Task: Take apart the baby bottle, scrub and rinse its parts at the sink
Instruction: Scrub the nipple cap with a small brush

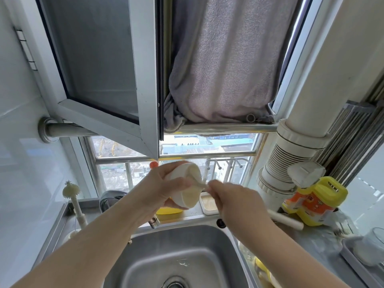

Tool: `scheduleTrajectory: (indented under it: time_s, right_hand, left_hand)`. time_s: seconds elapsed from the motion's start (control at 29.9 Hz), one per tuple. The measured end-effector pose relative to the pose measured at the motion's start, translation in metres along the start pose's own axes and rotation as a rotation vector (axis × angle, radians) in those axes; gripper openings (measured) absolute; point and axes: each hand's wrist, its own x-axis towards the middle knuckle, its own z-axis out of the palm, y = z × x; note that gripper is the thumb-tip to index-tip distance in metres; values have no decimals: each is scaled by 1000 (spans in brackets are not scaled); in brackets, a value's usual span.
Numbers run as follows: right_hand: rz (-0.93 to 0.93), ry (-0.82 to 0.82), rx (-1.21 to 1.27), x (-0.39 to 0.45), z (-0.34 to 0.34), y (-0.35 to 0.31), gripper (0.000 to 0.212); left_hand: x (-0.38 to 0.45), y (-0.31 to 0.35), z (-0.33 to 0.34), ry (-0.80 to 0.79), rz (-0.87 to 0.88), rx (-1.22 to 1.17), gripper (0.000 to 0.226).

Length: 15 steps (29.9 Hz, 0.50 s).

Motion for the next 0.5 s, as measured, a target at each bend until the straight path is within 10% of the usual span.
scheduleTrajectory:
  time_s: [0.2, 0.27, 0.4, 0.5]
  right_hand:
    - [332, -680, 1142, 4, -22, -5, 35]
    - [308, -600, 953, 3, -19, -5, 34]
    - [-37, 130, -138, 7, -7, 3, 7]
    - [-82, 214, -129, 3, -4, 1, 8]
  left_hand:
    - [-2, -1, -5, 46, 243, 70, 49]
    - [-2, 0, -6, 73, 241, 96, 48]
    - [-3, 2, -2, 64, 115, 108, 44]
    - [-6, 3, -2, 62, 101, 116, 43]
